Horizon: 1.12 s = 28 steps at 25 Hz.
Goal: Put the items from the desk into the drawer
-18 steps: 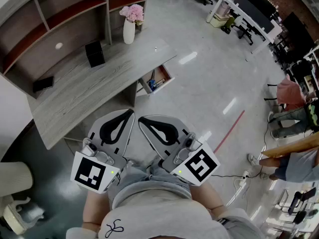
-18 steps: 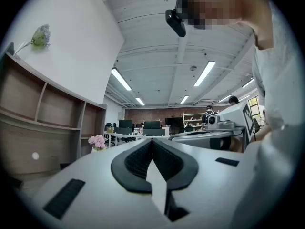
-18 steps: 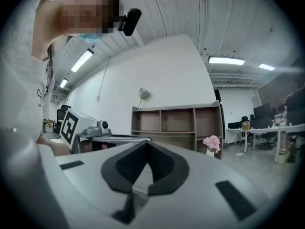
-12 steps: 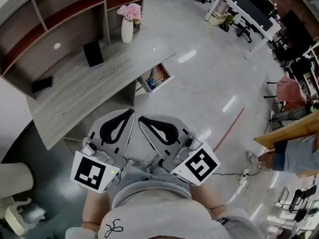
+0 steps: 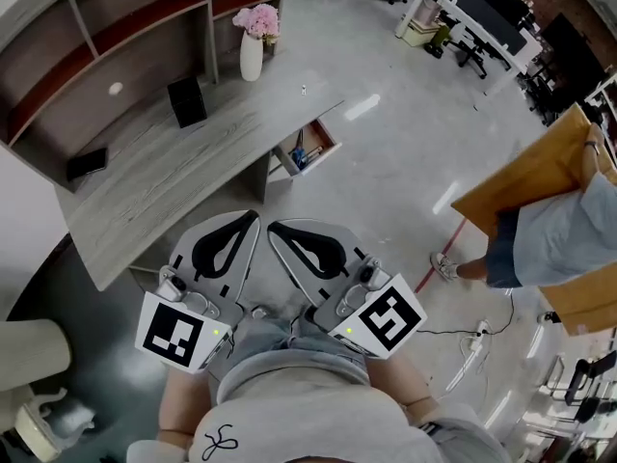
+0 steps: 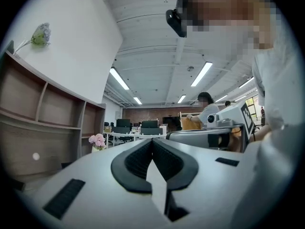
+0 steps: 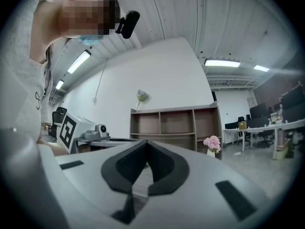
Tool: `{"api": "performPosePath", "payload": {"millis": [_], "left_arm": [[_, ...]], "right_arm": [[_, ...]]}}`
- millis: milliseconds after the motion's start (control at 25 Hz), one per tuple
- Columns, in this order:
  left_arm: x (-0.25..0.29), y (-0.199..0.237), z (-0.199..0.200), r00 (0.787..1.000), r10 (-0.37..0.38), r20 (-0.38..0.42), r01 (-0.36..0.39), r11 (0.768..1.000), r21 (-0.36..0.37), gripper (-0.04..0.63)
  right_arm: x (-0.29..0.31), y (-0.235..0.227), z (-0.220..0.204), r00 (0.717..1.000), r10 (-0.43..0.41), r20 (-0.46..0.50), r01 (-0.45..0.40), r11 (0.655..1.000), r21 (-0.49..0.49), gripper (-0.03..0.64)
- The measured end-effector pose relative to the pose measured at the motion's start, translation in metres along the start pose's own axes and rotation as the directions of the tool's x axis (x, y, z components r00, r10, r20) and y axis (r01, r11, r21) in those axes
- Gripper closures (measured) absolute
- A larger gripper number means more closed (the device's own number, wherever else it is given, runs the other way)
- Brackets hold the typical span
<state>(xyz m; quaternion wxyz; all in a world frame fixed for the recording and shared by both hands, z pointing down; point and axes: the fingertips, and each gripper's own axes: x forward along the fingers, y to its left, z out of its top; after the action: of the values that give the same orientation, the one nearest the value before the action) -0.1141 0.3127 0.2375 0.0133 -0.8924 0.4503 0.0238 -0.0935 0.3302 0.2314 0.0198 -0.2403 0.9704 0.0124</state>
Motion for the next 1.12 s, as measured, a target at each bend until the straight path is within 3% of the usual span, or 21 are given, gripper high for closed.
{"api": "performPosePath", "payload": {"millis": [480,760,1120], "left_arm": [[0.027,0.025,-0.003,1.000,0.002,0.023,-0.001,1.000,-0.008,0.585],[0.076,0.040,-0.006,1.000,0.015,-0.021,-0.015,1.000,0.002,0.586],[0.165,0.061,0.007,0.998,0.054,0.031,-0.055,0.998,0.034,0.584]], "right_arm": [[0.016,-0.034,-0.008,1.000,-0.001,-0.023,0.001,1.000,0.026,0.608],[0.031,-0.089,-0.004,0.999,0.040,0.007,-0.040,0.998,0.045,0.609],[0.038,-0.179,0.000,0.997,0.078,0.017,-0.079,0.995,0.057,0.609]]}}
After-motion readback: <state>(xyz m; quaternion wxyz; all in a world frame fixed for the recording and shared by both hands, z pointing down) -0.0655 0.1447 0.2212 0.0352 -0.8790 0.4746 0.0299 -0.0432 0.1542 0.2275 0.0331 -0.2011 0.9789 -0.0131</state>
